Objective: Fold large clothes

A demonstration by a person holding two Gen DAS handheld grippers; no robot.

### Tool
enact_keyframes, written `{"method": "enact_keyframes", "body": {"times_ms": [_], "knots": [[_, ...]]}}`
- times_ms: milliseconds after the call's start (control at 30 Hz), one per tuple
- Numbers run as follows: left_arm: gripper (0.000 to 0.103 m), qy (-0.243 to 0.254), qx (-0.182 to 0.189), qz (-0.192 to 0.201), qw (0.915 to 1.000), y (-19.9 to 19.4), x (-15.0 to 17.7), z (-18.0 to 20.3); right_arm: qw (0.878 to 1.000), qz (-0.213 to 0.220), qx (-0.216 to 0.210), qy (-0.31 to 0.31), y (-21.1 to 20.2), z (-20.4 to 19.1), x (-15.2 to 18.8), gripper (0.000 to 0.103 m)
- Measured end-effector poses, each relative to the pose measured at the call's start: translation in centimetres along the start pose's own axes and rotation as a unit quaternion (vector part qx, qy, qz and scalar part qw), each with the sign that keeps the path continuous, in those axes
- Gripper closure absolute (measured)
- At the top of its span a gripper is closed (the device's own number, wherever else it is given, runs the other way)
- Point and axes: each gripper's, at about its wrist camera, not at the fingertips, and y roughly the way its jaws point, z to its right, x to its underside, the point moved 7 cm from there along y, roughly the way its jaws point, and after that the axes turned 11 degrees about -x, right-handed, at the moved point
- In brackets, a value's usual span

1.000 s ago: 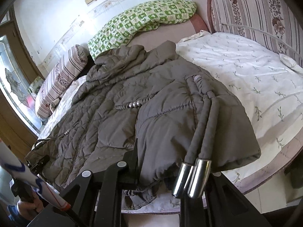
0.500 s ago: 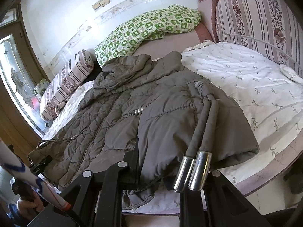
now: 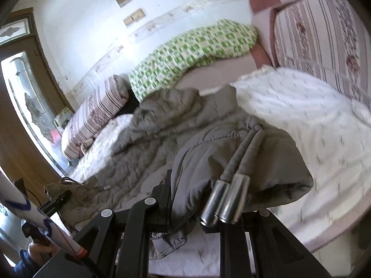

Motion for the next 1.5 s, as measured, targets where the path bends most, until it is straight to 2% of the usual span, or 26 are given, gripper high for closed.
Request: {"method": "enact_keyframes", "body": {"times_ms": [167, 467, 533, 667, 767, 867, 967, 1033, 1133, 1200, 1333, 1433, 1467, 1500], "knots": [[0.071, -0.016, 0.014, 0.024, 0.9995, 0.2, -5.6, 0.1, 0.999, 0.024, -0.019, -0.010, 0.3, -1.5, -4.9, 0.084], [0.067, -0.035, 0.056, 0.021, 0.9976, 3.7, -16.4, 1.4, 0.998, 0.061, -0.035, -0.003, 4.4, -2.9, -15.6, 0.084], [0.061, -0.036, 0.059, 0.020, 0.9974, 5.6, -19.3, 1.7, 0.998, 0.060, -0.032, 0.009, 6.9, -2.6, -18.6, 0.084], [0.035, -0.045, 0.047, 0.027, 0.9975, 9.8, -24.6, 1.2, 0.998, 0.050, -0.015, 0.027, 12.5, -0.8, -24.0, 0.084], [0.029, -0.068, 0.033, 0.037, 0.9965, 12.7, -28.0, -0.3, 0.998, 0.038, 0.008, 0.045, 17.0, 1.3, -27.2, 0.084], [0.027, -0.104, 0.027, 0.028, 0.9938, 15.3, -30.6, -2.5, 0.997, 0.032, 0.037, 0.058, 21.4, 3.9, -29.8, 0.084], [0.017, -0.122, 0.028, 0.028, 0.9917, 16.6, -31.7, -4.2, 0.995, 0.025, 0.059, 0.073, 25.4, 6.2, -31.3, 0.084], [0.017, -0.120, 0.016, 0.036, 0.9920, 17.2, -31.9, -4.7, 0.994, 0.018, 0.072, 0.082, 27.6, 7.6, -31.6, 0.084], [0.017, -0.114, 0.024, 0.044, 0.9922, 17.9, -31.8, -4.5, 0.991, 0.002, 0.087, 0.100, 30.8, 10.2, -31.3, 0.084], [0.017, -0.109, 0.024, 0.041, 0.9929, 18.8, -31.4, -3.9, 0.989, -0.003, 0.098, 0.109, 31.8, 11.5, -30.6, 0.083], [0.017, -0.063, 0.031, 0.025, 0.9972, 21.1, -29.2, -0.5, 0.986, -0.016, 0.116, 0.116, 33.7, 13.7, -29.6, 0.081], [0.017, -0.034, 0.046, 0.000, 0.9984, 23.1, -27.0, 2.6, 0.985, -0.018, 0.093, 0.141, 34.2, 14.7, -29.2, 0.067], [0.017, -0.020, 0.052, -0.011, 0.9984, 24.1, -26.1, 4.0, 0.985, -0.017, 0.081, 0.150, 34.0, 14.7, -29.1, 0.057], [0.017, -0.011, 0.057, -0.018, 0.9981, 24.7, -25.5, 4.8, 0.985, -0.014, 0.069, 0.155, 33.7, 14.6, -29.0, 0.043]]}}
